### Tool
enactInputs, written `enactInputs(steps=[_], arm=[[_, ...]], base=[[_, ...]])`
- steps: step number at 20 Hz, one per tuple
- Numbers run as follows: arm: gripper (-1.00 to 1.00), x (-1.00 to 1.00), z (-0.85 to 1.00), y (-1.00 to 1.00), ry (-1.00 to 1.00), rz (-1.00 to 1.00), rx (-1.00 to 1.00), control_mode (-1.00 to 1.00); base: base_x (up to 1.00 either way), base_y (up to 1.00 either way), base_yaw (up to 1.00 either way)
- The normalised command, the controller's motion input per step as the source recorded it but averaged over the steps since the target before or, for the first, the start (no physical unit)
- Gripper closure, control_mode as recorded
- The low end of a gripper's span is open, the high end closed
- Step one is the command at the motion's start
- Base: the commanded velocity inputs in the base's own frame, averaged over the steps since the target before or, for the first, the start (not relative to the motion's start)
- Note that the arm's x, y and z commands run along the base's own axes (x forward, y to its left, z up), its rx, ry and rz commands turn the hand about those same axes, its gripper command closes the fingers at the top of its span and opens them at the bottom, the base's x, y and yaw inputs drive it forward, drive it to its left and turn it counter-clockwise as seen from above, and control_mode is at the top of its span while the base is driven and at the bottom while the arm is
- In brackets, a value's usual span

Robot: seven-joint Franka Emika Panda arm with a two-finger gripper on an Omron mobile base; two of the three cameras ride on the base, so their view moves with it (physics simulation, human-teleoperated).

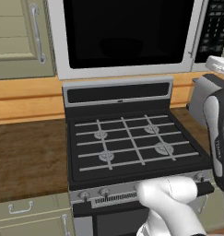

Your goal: Open the microwave, place the bowl with waffle inside the microwave, then close the microwave door and turn it on.

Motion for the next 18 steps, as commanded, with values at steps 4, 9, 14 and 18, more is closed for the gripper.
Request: enactInputs(steps=[4, 9, 14, 18], arm=[[1.00, 0.21, 0.00, -0.26, 0.10, 0.12, 0.00, -1.00], [1.00, 0.40, -0.06, -0.20, 0.00, 0.08, 0.00, -1.00], [1.00, 0.42, -0.08, -0.17, 0.00, 0.08, 0.00, -1.00], [1.00, 0.30, 0.00, -0.30, 0.00, 0.06, 0.00, -1.00]], base=[[0.00, 0.00, 0.00], [0.00, 0.00, 0.00], [0.00, 0.00, 0.00], [0.00, 0.00, 0.00]])
